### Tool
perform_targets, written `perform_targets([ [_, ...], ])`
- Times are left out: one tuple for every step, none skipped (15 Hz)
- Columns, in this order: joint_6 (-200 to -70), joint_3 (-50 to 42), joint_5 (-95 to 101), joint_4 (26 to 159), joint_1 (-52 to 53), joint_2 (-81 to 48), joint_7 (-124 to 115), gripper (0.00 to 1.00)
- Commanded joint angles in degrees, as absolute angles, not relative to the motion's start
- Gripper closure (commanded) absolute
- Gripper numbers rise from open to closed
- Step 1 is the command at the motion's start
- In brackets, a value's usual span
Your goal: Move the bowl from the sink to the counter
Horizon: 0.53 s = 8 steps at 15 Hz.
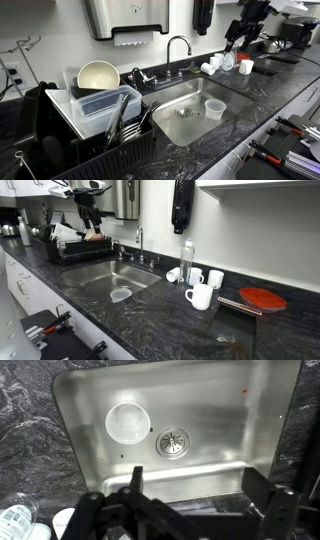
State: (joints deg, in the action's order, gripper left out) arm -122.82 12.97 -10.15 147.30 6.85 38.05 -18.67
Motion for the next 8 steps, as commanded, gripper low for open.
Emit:
perform_targets([
  [-122.65,12.83,-10.02,147.18,6.97,38.02,-18.74,0.0],
  [-122.83,13.01,-9.77,147.04,6.74,37.72,-19.02,0.0],
  [-123.23,13.31,-9.29,146.9,6.36,37.34,-19.41,0.0],
  [-123.38,13.42,-9.14,146.76,6.15,36.92,-19.82,0.0],
  [-123.24,13.79,-8.48,146.63,5.69,36.44,-20.49,0.0],
  [-123.26,14.07,-7.85,146.56,5.29,35.56,-21.16,0.0],
  [-123.58,14.0,-7.73,146.65,5.13,34.33,-21.7,0.0],
  [-124.27,13.7,-7.95,146.83,5.28,33.09,-21.73,0.0],
])
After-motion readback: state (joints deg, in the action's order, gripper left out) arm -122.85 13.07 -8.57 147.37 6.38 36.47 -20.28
